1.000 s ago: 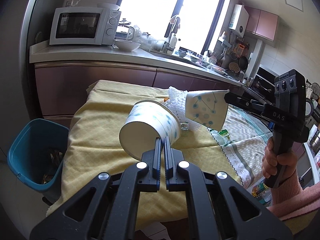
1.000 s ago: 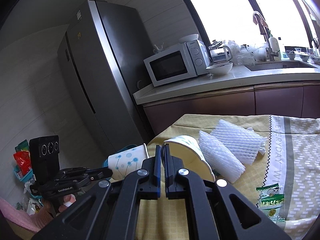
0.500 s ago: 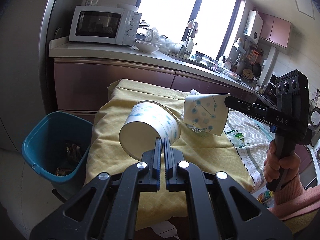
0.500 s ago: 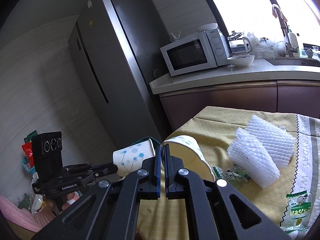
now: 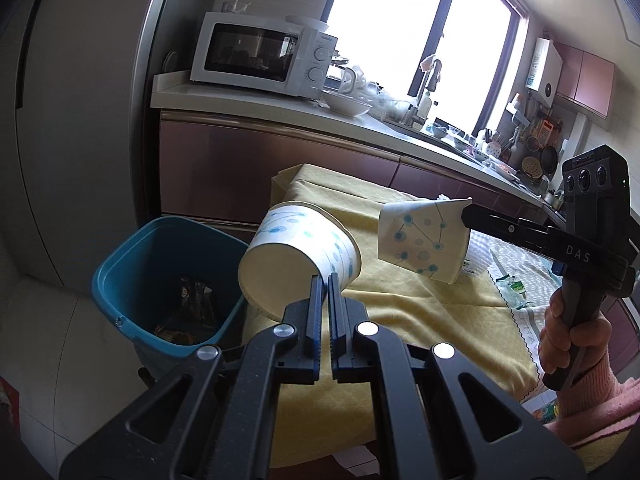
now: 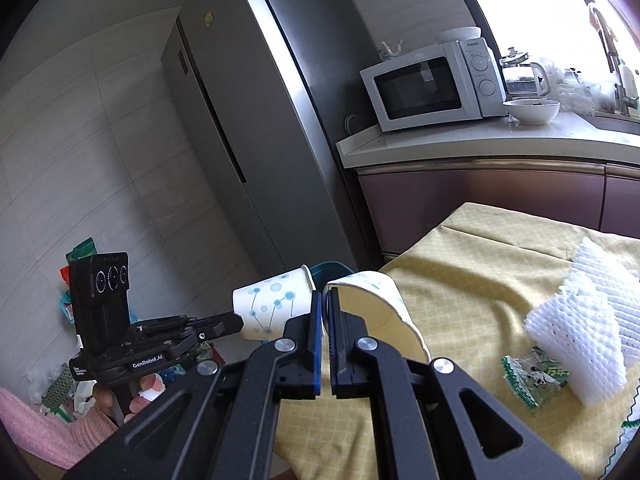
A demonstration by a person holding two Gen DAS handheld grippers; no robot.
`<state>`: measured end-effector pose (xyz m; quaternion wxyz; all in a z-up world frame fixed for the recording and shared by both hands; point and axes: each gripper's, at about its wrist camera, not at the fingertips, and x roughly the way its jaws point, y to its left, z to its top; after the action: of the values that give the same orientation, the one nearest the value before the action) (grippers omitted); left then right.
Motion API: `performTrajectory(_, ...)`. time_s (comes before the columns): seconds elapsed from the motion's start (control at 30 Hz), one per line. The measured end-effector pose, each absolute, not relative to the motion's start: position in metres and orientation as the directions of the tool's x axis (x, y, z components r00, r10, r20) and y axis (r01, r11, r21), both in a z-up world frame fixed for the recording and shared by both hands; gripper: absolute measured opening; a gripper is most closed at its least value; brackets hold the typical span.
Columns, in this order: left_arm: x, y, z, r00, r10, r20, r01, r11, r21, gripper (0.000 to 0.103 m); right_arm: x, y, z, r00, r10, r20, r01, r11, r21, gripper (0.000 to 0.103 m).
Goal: Collect trash
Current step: 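Carry both held cups over the teal bin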
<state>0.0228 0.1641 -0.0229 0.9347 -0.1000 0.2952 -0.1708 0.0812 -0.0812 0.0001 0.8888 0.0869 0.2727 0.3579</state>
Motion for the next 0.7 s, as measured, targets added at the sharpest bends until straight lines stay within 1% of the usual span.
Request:
performTrajectory(0.33,0.028,0.198,-0.029,0.793,-0.299,-0.531,0.167,0.944,-0.284,0.003,0.103,-0.044,-0.001,0.526,0.724,-0.446,-0.641,0.682,0.353,0.002)
performTrajectory(0.7,0.044,0.228,-0.049,0.787,-0.222,-0.576,0.07,0.959,-0.274,0.003,0.128,-0.002,-0.005,0.45,0.762,-0.466,-0.678,0.631,0.377,0.002)
